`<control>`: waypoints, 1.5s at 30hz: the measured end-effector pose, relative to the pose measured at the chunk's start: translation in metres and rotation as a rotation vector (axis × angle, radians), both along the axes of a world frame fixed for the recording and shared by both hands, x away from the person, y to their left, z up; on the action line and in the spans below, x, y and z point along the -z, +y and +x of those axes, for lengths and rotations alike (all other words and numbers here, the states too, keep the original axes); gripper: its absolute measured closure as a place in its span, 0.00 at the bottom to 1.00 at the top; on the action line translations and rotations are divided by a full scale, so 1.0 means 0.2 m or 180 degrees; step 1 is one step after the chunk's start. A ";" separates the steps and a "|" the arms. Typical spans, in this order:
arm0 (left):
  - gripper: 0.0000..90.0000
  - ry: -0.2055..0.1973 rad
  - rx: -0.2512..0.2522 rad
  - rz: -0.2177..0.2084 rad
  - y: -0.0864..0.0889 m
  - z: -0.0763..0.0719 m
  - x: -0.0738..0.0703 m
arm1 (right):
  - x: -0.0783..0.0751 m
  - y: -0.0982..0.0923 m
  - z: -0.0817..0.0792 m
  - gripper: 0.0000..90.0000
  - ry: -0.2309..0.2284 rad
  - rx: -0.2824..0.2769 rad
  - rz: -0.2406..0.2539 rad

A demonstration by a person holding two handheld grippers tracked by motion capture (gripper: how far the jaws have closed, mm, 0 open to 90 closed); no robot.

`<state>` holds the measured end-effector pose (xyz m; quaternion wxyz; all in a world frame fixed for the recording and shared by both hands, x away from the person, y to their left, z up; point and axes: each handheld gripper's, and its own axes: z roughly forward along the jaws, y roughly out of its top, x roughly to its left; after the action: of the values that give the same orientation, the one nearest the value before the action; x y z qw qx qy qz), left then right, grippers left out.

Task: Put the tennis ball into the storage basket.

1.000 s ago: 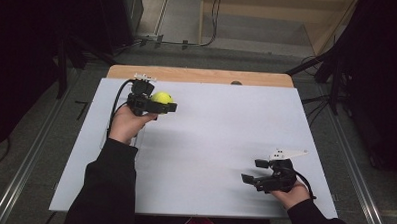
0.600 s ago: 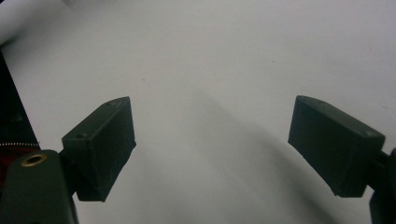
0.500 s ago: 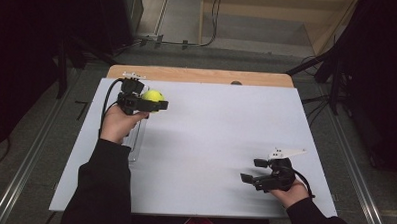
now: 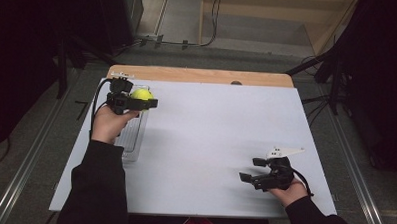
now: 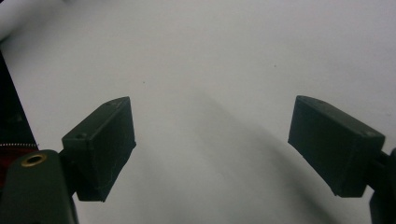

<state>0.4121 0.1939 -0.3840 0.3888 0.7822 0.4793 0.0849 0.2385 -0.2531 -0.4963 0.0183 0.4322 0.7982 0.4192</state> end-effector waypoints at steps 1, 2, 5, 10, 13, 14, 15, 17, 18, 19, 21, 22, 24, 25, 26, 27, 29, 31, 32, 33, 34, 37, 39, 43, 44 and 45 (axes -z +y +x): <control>0.29 0.0002 -0.0014 0.0004 0.01 0.00 0.00 | 0.00 0.00 0.00 0.14 -0.0006 -0.0002 0.0003; 0.29 -0.0003 -0.0029 0.0009 0.02 0.00 0.00 | 0.00 0.00 0.00 0.14 -0.0002 -0.0004 0.0001; 0.29 -0.0004 -0.0080 0.0021 0.04 0.00 0.00 | 0.00 0.00 0.01 0.14 0.0002 -0.0011 0.0000; 0.29 -0.0003 -0.0163 0.0038 0.08 0.00 0.00 | 0.00 0.01 0.01 0.14 0.0002 -0.0025 -0.0009; 0.29 -0.0006 -0.0222 0.0044 0.11 0.00 0.01 | 0.00 0.01 0.01 0.14 0.0000 -0.0029 -0.0004; 0.29 -0.0019 -0.0257 0.0057 0.11 0.00 0.01 | 0.00 0.01 0.01 0.14 0.0002 -0.0033 -0.0003; 0.29 -0.0019 -0.0277 0.0069 0.12 0.00 0.01 | 0.00 0.01 0.01 0.14 0.0004 -0.0035 -0.0001; 0.29 -0.0015 -0.0324 0.0033 0.14 0.01 0.01 | 0.00 0.01 0.01 0.14 0.0011 -0.0032 -0.0001; 0.29 -0.0005 -0.0340 0.0018 0.15 0.01 0.01 | 0.00 0.01 0.01 0.14 0.0012 -0.0033 -0.0003; 0.29 -0.0005 -0.0358 0.0021 0.16 0.01 0.01 | 0.00 0.01 0.01 0.14 0.0007 -0.0033 -0.0004; 0.29 -0.0007 -0.0386 0.0011 0.17 0.01 0.01 | 0.00 0.01 0.01 0.14 0.0007 -0.0032 -0.0005; 0.29 -0.0010 -0.0392 0.0010 0.17 0.01 0.01 | 0.00 0.01 0.01 0.14 0.0007 -0.0031 -0.0004; 0.29 -0.0014 -0.0403 0.0018 0.17 0.01 0.02 | 0.00 0.01 0.01 0.14 0.0012 -0.0029 -0.0007; 0.29 -0.0016 -0.0413 0.0018 0.17 0.01 0.02 | 0.00 0.01 0.01 0.14 0.0004 -0.0027 -0.0006; 0.29 -0.0017 -0.0416 0.0024 0.17 0.02 0.02 | 0.00 0.01 0.01 0.14 0.0000 -0.0029 -0.0012; 0.29 -0.0021 -0.0430 0.0027 0.17 0.02 0.03 | 0.00 0.01 0.01 0.14 0.0004 -0.0022 -0.0012; 0.29 -0.0022 -0.0444 0.0041 0.17 0.02 0.04 | 0.00 0.01 0.01 0.14 0.0007 -0.0017 -0.0005; 0.29 -0.0005 -0.0457 0.0032 0.17 0.03 0.05 | 0.00 0.01 0.01 0.14 0.0000 -0.0017 -0.0006; 0.29 0.0001 -0.0453 0.0033 0.17 0.03 0.05 | 0.00 0.01 0.01 0.14 0.0003 -0.0016 -0.0007; 0.29 0.0002 -0.0460 0.0035 0.17 0.03 0.05 | 0.00 0.00 0.01 0.14 0.0002 -0.0015 -0.0006; 0.29 0.0008 -0.0456 0.0036 0.17 0.03 0.06 | 0.00 0.00 0.00 0.14 0.0001 -0.0015 -0.0003; 0.29 0.0015 -0.0472 0.0037 0.17 0.04 0.07 | 0.00 0.00 0.00 0.14 0.0007 0.0000 -0.0004; 0.29 0.0025 -0.0485 0.0039 0.18 0.04 0.08 | 0.00 0.00 0.00 0.14 0.0008 0.0004 -0.0006; 0.28 0.0051 -0.0510 -0.0025 0.18 0.05 0.09 | 0.00 0.00 0.00 0.14 0.0007 0.0002 -0.0001; 0.29 0.0053 -0.0527 -0.0018 0.18 0.05 0.10 | 0.00 0.00 0.00 0.14 0.0011 0.0000 -0.0005; 0.28 0.0063 -0.0530 -0.0004 0.18 0.05 0.10 | 0.00 0.00 0.00 0.14 0.0010 -0.0001 -0.0005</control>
<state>0.4229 0.2306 -0.4049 0.3761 0.7402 0.5466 0.1089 0.2391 -0.2522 -0.4963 0.0173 0.4327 0.7986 0.4179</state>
